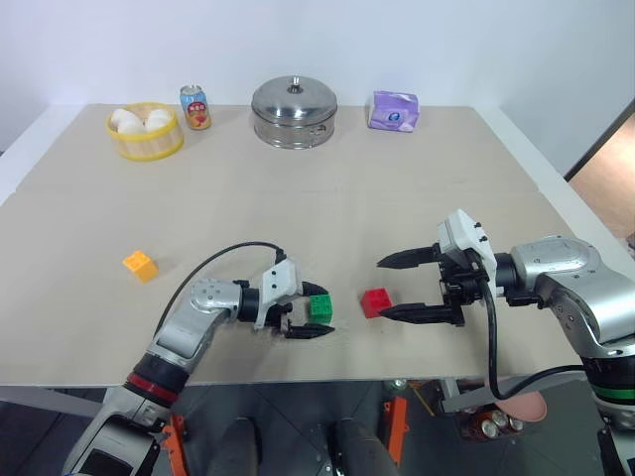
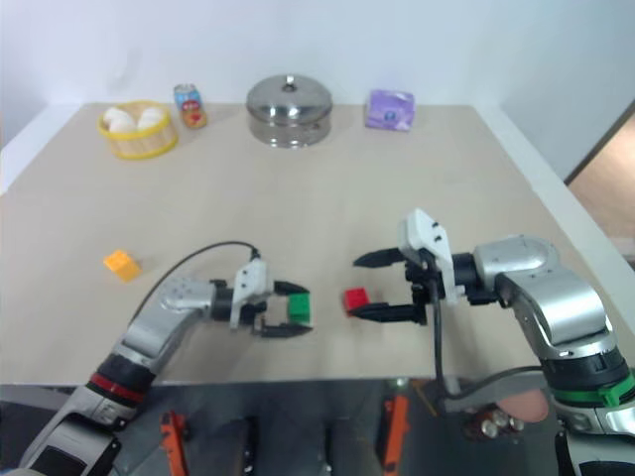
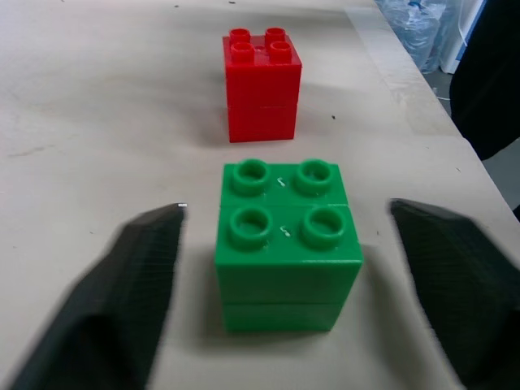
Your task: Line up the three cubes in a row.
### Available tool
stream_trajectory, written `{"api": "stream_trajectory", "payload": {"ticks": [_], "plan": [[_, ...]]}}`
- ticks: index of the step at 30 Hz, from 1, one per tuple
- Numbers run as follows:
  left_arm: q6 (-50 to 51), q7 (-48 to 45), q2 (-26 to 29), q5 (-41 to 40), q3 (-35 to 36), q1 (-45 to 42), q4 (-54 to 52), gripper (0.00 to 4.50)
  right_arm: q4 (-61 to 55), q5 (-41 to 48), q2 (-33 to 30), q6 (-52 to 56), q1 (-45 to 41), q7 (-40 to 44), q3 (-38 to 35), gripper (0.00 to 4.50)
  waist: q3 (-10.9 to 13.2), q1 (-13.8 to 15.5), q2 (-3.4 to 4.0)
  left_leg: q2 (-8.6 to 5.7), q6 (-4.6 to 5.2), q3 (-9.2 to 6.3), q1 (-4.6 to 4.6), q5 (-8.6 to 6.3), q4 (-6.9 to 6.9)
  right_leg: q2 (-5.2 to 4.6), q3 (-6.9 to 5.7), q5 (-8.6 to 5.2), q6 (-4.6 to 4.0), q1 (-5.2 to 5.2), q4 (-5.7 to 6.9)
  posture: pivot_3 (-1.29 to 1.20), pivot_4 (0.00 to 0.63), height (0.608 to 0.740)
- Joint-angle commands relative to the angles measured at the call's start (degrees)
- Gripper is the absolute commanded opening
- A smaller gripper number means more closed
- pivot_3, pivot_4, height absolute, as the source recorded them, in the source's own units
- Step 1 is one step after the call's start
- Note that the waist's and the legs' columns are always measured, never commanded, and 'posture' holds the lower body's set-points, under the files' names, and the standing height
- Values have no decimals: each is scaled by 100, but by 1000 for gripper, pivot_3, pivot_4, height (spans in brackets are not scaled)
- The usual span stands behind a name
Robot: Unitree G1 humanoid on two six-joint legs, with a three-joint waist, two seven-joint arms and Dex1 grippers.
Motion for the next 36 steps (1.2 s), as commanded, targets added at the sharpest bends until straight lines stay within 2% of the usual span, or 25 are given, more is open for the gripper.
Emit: {"api": "stream_trajectory", "payload": {"ticks": [1, 5, 9, 12, 15, 18, 21, 23, 26, 29, 36], "plan": [[-81, -56, 1, -43, 59, -23, -93, 4479, -100, 90, -93, -12, -109, 33, -138, 4500, 0, 0, 0, 0, 0, 0, 0, 0, 0, 0, 1, 0, 0, 0, 0, 0, 150, 739], [-38, -29, 8, -196, 213, -17, -321, 4479, -76, 113, -101, 1, -148, 63, -160, 4500, 0, 0, 0, 0, 0, 0, 0, 0, 0, 0, 0, 0, 1, 0, 0, 0, 150, 739], [601, 258, 107, -864, 791, 210, -1187, 4479, -115, 422, -11, 113, -308, 73, -351, 4500, 0, -8, 0, 1, 0, 1, 0, 0, 0, 0, 2, 1, 1, -1, 1, 0, 150, 739], [1348, 929, 308, -1549, 1630, 636, -2241, 4479, -231, 1131, 292, 500, -675, -83, -564, 4500, 0, -41, 1, 6, 0, 2, 0, 0, -2, 3, 3, 4, 4, -4, 6, 0, 150, 739], [1794, 1704, 445, -1923, 2462, 1082, -3034, 4479, -237, 1321, 602, 590, -972, -210, -458, 4500, 0, -97, 0, 12, 1, -1, 4, 0, -2, 9, 1, 5, 4, -1, 9, 0, 150, 739], [2085, 2576, 670, -1916, 3520, 1610, -3405, 4479, 199, 951, 1178, 305, -1442, -492, -80, 4500, 1, -142, -3, 15, 1, 1, 10, 0, -1, 13, 4, 8, 0, -1, 9, 0, 150, 739], [2198, 3459, 634, -1738, 4256, 1977, -3523, 4479, 634, 489, 1630, -132, -1734, -600, 280, 4500, 0, -128, -5, 16, 4, -1, 10, 4, 2, 16, 3, 18, -9, -3, 10, 0, 150, 739], [2257, 4094, 412, -1608, 4411, 2147, -3696, 4479, 896, 213, 1826, -414, -1835, -556, 482, 4500, -4, -117, -12, 16, 4, 3, 9, 4, 7, 13, 6, 19, -10, -3, 9, 0, 150, 739], [2192, 5309, -338, -1112, 4332, 2461, -4028, 4479, 1340, -54, 2177, -749, -2058, -556, 674, 4500, -4, -115, -13, 14, 3, 8, 5, 4, 9, 9, 10, 19, -7, -1, 5, 0, 150, 739], [2111, 6003, -820, -723, 4250, 2586, -4070, 4479, 1510, -179, 2314, -916, -2116, -446, 752, 4500, -6, -107, -22, 12, 3, 15, 0, 3, 9, 9, 18, 27, 6, -2, 2, 0, 150, 739], [1921, 7557, -1914, 289, 3652, 2245, -3693, 4479, 1808, -396, 2412, -1162, -2213, -155, 881, 4500, -7, -107, -25, 12, 2, 10, 2, 3, 8, 16, 17, 31, 4, -3, 3, 0, 150, 739]]}}
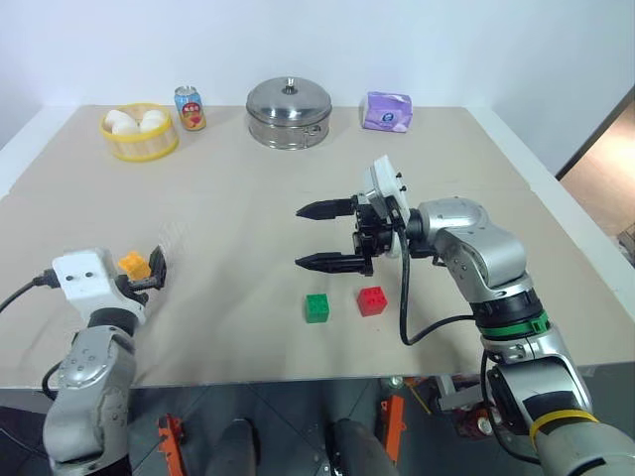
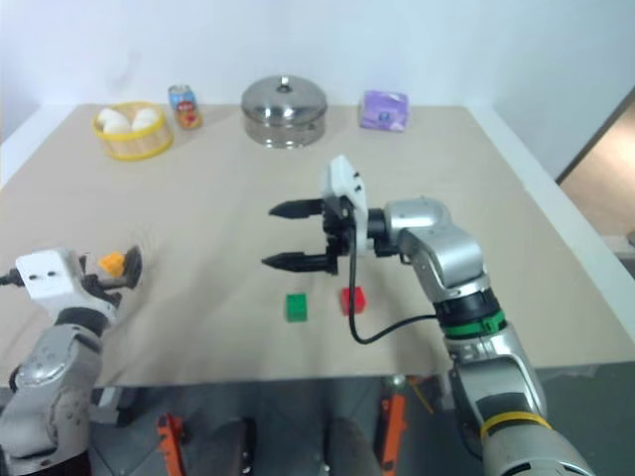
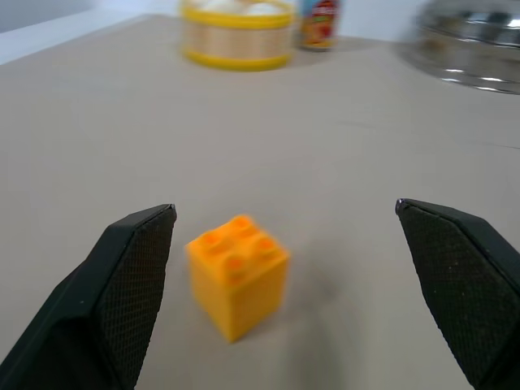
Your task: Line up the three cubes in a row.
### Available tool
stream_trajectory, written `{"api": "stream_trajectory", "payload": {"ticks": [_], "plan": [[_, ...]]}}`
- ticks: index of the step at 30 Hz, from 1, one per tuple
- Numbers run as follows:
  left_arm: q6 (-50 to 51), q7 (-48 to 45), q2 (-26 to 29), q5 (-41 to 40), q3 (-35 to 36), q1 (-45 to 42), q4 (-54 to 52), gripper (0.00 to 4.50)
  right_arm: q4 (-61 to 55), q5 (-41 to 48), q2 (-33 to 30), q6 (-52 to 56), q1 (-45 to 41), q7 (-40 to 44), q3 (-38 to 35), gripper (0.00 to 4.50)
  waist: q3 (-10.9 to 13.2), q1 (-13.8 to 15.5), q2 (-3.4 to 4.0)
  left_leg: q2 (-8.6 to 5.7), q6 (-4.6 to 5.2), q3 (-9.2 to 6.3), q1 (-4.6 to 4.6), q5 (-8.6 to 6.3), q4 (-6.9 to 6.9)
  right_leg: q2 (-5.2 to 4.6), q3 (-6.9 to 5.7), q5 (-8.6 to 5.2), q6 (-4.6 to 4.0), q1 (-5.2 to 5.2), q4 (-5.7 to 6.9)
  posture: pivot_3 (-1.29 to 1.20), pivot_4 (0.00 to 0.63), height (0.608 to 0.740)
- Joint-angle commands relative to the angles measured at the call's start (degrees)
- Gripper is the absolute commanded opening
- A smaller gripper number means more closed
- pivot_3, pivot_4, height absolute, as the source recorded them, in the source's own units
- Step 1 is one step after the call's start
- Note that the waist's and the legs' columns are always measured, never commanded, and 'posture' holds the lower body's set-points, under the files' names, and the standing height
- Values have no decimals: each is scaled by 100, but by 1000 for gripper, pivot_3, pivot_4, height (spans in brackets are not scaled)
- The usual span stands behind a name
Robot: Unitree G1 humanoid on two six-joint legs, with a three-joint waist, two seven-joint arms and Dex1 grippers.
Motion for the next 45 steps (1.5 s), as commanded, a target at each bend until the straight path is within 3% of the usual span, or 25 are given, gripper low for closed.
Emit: {"api": "stream_trajectory", "payload": {"ticks": [1, 17, 34, 38, 44, 45], "plan": [[-309, 566, -286, 510, -446, -293, 90, 4479, 44, -73, 16, -163, -217, 164, -29, 4500, 0, 1, 0, -1, 0, 0, 0, 0, 1, 0, 0, 1, -1, 0, 0, 0, 150, 739], [-617, 1989, -988, 1612, -696, -845, 750, 4479, 270, -216, -136, -134, -346, 364, -146, 4500, -1, -14, -1, -4, -4, -3, -3, -1, -3, 6, 7, 4, 5, -7, -1, 0, 150, 739], [-739, 2413, -1087, 1433, -210, -1332, 1932, 4479, 440, -324, -136, -158, -529, 476, -140, 4500, 0, -14, -2, -4, -5, -5, -4, -2, -6, 8, 7, 13, 19, -12, -1, 0, 150, 739], [-771, 2444, -1086, 1442, -193, -1286, 1933, 3347, 428, -321, -152, -145, -524, 478, -155, 4500, 0, -14, -2, -5, -6, -4, -6, -3, -5, 7, 8, 11, 17, -12, -1, 0, 150, 739], [-838, 2471, -1042, 1464, -218, -1332, 1963, 1293, 432, -318, -158, -148, -517, 477, -163, 4500, 0, -14, -2, -5, -6, -4, -6, -3, -5, 8, 8, 11, 14, -12, -1, 0, 150, 739], [-846, 2475, -1035, 1458, -207, -1339, 1970, 1289, 432, -320, -158, -151, -514, 475, -165, 4500, 0, -14, -2, -5, -6, -4, -6, -3, -5, 8, 8, 11, 14, -13, -1, 0, 150, 739]]}}
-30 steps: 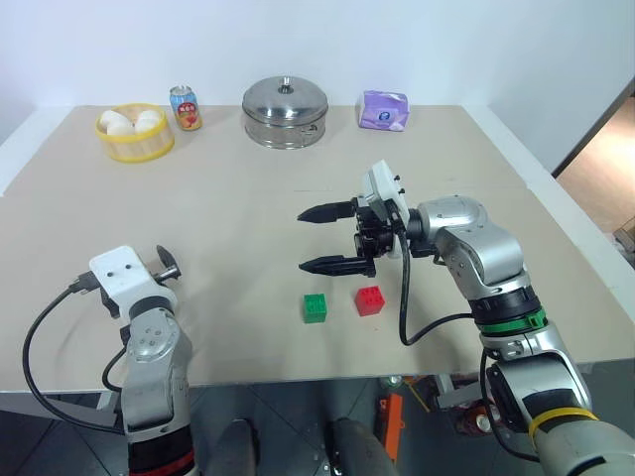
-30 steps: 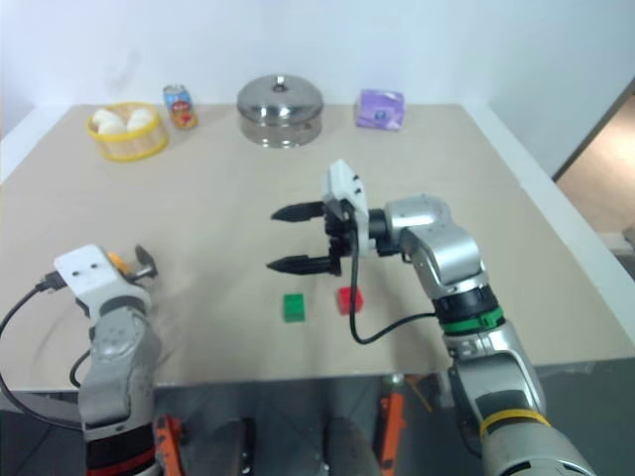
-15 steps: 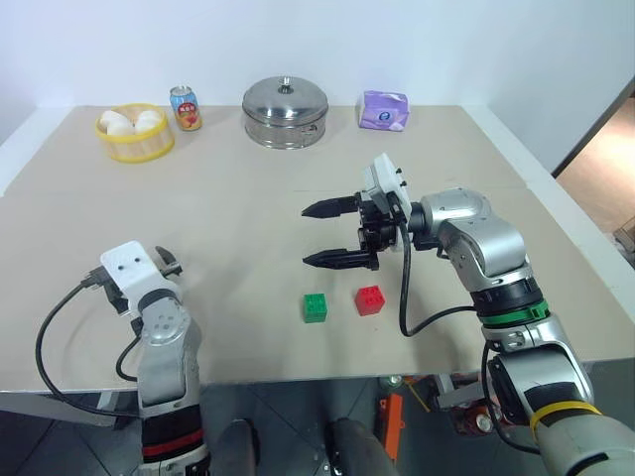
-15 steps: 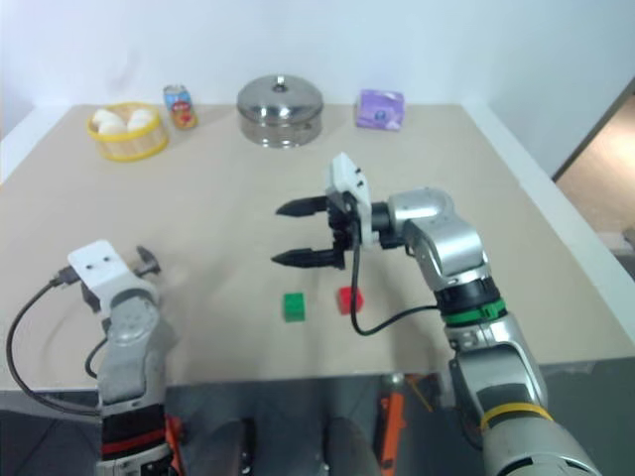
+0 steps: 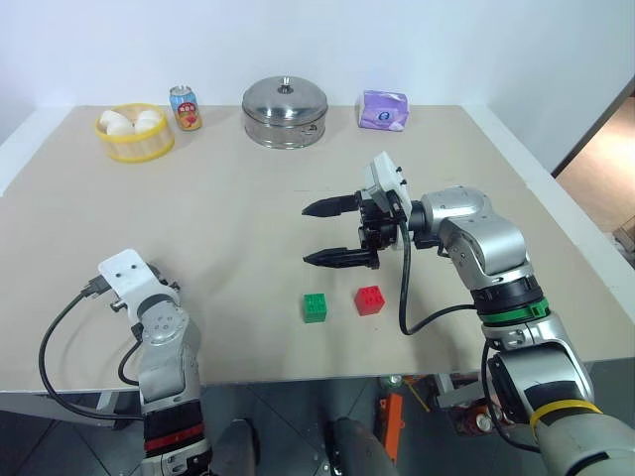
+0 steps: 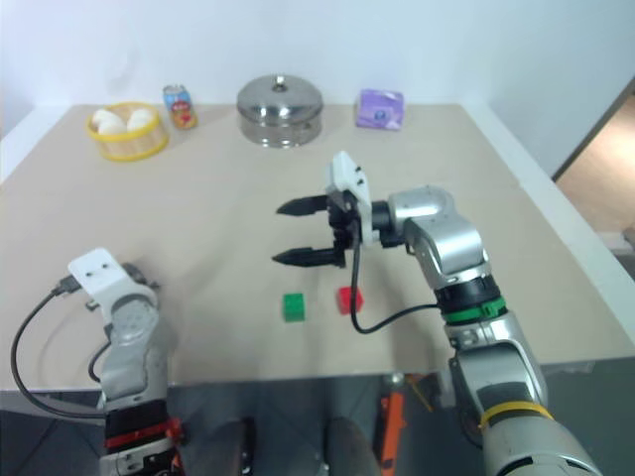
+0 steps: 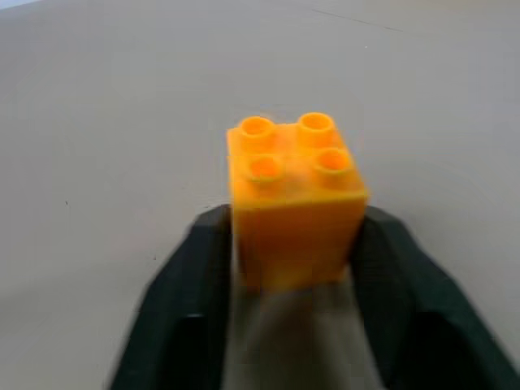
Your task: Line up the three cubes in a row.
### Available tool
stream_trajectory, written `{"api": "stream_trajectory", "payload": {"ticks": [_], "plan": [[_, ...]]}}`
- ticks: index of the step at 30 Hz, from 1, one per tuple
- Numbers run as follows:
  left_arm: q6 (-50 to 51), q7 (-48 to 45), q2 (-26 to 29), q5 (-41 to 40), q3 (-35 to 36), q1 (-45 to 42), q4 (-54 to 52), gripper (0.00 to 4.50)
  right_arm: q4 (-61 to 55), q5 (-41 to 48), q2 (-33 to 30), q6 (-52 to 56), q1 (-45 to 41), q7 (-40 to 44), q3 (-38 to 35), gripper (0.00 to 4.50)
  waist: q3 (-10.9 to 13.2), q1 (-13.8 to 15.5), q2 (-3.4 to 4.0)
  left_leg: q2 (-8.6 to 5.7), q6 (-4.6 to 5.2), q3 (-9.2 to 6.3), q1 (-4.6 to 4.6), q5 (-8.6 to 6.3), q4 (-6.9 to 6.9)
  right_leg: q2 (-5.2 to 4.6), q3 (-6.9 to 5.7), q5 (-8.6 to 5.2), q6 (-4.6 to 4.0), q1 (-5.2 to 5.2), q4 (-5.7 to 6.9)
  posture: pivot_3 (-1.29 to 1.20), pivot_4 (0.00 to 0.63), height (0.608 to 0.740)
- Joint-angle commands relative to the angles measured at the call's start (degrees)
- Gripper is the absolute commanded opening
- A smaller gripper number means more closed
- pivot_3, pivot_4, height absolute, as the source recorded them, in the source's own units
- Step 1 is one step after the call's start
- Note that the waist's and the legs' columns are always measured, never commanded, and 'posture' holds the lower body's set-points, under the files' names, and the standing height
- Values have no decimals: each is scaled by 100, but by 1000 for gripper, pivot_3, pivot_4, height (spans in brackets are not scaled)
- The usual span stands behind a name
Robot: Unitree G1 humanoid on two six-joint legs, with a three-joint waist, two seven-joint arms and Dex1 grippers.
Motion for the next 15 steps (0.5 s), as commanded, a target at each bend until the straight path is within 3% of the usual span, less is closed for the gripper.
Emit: {"api": "stream_trajectory", "payload": {"ticks": [1, 8, 12, 15], "plan": [[-157, 44, 16, 41, -16, -59, -61, 1289, -96, 18, -70, -50, -168, 34, -169, 4500, 0, 0, 0, 0, 0, 0, 0, 0, 0, 0, 0, 0, 0, 0, 0, 0, 150, 739], [-168, -279, 114, -85, -91, 19, -131, 1289, -125, 35, -97, -46, -110, 13, -201, 4500, 0, 0, 0, 0, 0, 0, 0, 0, 0, 0, 0, 0, 1, 0, 0, 0, 150, 739], [-264, -1720, 657, -515, -490, 248, -442, 1289, -287, 135, -274, 40, -13, 75, -309, 4500, 0, -3, 0, 0, -1, 1, -1, 0, -1, 0, 0, -5, -8, -2, 0, 0, 150, 739], [-381, -3642, 1442, -1390, -787, 496, -718, 1289, -521, 295, -589, 182, 114, 236, -438, 4500, 0, 0, 1, 1, -2, 1, -10, -1, -4, -1, 0, -7, -13, -14, 0, 0, 150, 739]]}}
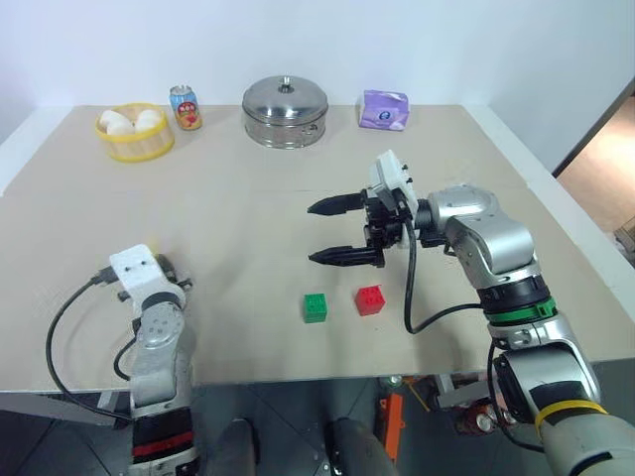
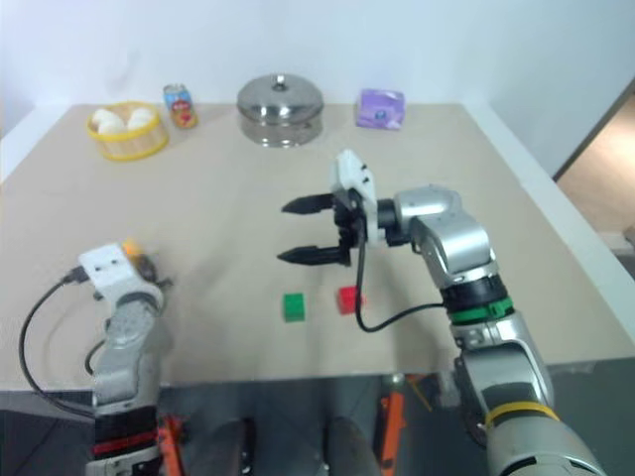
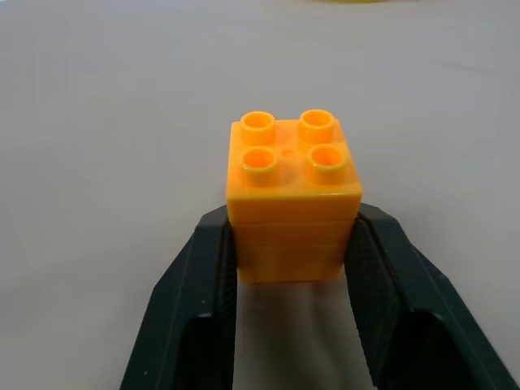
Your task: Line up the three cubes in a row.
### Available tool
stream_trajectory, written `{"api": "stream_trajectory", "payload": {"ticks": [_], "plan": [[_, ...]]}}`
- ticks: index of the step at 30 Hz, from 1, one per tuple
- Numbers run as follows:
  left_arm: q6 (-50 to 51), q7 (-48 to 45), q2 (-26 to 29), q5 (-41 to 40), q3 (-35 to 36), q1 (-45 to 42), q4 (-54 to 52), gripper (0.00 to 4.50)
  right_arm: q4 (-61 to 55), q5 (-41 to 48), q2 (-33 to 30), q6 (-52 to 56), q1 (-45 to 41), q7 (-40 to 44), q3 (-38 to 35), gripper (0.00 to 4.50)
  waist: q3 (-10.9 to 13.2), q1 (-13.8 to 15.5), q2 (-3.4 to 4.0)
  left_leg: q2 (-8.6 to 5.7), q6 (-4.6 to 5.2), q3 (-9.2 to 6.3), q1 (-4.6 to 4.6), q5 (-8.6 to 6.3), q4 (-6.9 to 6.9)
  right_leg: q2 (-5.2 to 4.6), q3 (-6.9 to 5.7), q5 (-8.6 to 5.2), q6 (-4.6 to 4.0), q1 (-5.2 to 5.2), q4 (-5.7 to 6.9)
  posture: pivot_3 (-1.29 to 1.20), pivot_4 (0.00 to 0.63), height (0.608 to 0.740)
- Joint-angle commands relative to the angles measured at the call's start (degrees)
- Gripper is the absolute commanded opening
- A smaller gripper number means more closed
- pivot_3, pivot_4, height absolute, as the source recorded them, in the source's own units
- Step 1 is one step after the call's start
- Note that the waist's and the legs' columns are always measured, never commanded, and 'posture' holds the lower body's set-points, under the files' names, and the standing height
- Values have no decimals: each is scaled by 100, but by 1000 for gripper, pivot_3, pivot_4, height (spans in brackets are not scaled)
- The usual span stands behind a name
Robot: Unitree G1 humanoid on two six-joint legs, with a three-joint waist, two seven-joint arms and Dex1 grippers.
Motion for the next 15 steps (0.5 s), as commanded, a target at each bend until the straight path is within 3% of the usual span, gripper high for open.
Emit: {"api": "stream_trajectory", "payload": {"ticks": [1, 7, 11, 15], "plan": [[-303, -2260, 890, -925, -364, 222, -594, 1289, -440, 279, -380, 153, 99, 244, -372, 4500, 0, 1, 0, 0, -1, 1, -2, -1, -1, 0, 0, -2, -2, -3, 0, 0, 150, 739], [-734, -5615, 2752, -1655, -1036, 549, -419, 1289, -938, 705, -964, 624, 389, 462, -665, 4500, 1, -2, 3, 2, -16, 10, -2, -11, -9, -7, 0, -20, -23, -14, 0, 0, 150, 739], [-1036, -6935, 3295, -1684, -1413, 235, 185, 1289, -1278, 778, -1167, 705, 646, 278, -891, 4500, 2, -1, 5, 5, -15, 12, 0, -11, -10, -7, -2, -24, -25, -17, 1, 0, 150, 739], [-1230, -7751, 3426, -1594, -1765, -332, 909, 1289, -1687, 878, -1318, 829, 948, -12, -1130, 4500, 3, 6, 5, 5, -14, 16, -1, -11, -7, -11, -2, -25, -25, -18, 0, 0, 150, 739]]}}
